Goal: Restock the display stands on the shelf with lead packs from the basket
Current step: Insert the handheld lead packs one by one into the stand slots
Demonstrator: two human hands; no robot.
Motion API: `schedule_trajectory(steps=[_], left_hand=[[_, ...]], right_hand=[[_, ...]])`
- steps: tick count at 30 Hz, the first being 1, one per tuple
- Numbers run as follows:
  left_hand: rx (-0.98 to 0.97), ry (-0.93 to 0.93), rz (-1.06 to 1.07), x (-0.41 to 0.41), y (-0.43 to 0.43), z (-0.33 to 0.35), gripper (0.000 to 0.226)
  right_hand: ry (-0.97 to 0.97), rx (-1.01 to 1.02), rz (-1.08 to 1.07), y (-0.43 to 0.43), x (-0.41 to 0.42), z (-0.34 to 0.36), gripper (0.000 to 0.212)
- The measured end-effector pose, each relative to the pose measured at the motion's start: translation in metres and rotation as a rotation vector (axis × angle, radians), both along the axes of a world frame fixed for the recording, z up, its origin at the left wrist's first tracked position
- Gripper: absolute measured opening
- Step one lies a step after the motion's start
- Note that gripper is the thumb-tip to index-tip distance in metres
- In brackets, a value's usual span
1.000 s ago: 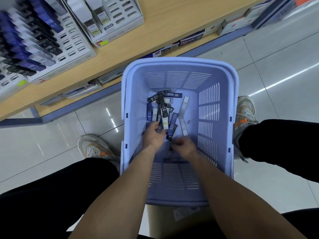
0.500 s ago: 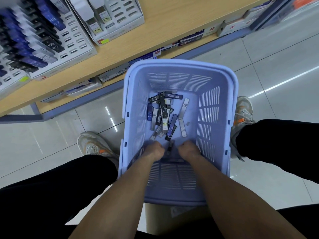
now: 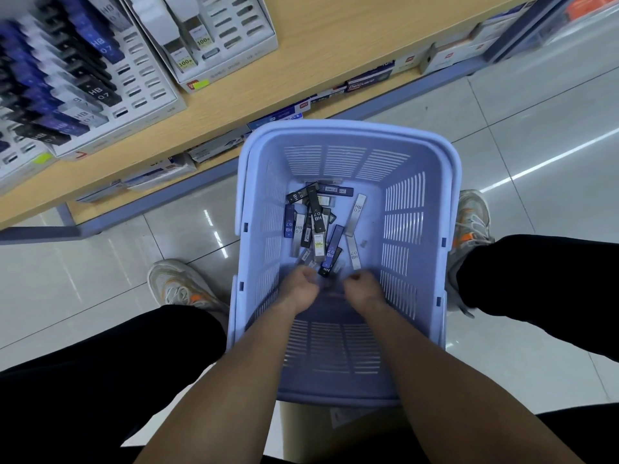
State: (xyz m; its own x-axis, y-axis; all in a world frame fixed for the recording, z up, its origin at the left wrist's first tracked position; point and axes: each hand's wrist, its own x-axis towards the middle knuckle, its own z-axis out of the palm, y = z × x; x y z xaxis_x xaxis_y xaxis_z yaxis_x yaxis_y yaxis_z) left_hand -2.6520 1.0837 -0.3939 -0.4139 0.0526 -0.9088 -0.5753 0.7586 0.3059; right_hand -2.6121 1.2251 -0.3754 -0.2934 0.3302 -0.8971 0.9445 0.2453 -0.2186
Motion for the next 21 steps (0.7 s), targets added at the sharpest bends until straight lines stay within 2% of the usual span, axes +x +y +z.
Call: schedule_trajectory(steps=[2,4,5,8,10,12,15,18,21], left_hand=[[0.033,0.17,0.202,-0.013,0.003,0.005,0.034],[0.11,0.244,0.418,-0.024,0.008,0.009,0.043],[0.132,0.258,0.461,-0.027,0.009,0.009,0.048],[0.12,0.314,0.398,-0.025,0.009,0.013,0.055],[0.061,0.401,0.235,-0.017,0.007,0.014,0.059],[-0.014,0.451,0.113,-0.009,0.008,0.014,0.067],[-0.045,0.381,0.042,-0.007,0.008,0.007,0.079],[-0.053,0.35,0.052,-0.013,0.008,0.005,0.08],[-0.017,0.366,0.071,-0.016,0.01,0.001,0.084]], right_hand=[[0.146,-0.008,-0.154,-0.001,-0.007,0.001,0.014],[0.295,-0.02,-0.278,0.0,-0.016,0.003,0.018],[0.339,-0.014,-0.292,0.001,-0.019,0.003,0.021],[0.362,0.029,-0.205,0.004,-0.026,0.005,0.041],[0.312,0.115,-0.085,0.006,-0.03,0.008,0.062],[0.26,0.17,0.027,0.005,-0.035,0.006,0.074],[0.216,0.197,0.114,0.004,-0.047,0.004,0.082],[0.177,0.159,0.079,0.008,-0.062,0.002,0.095],[0.19,0.114,0.05,0.013,-0.079,-0.003,0.085]])
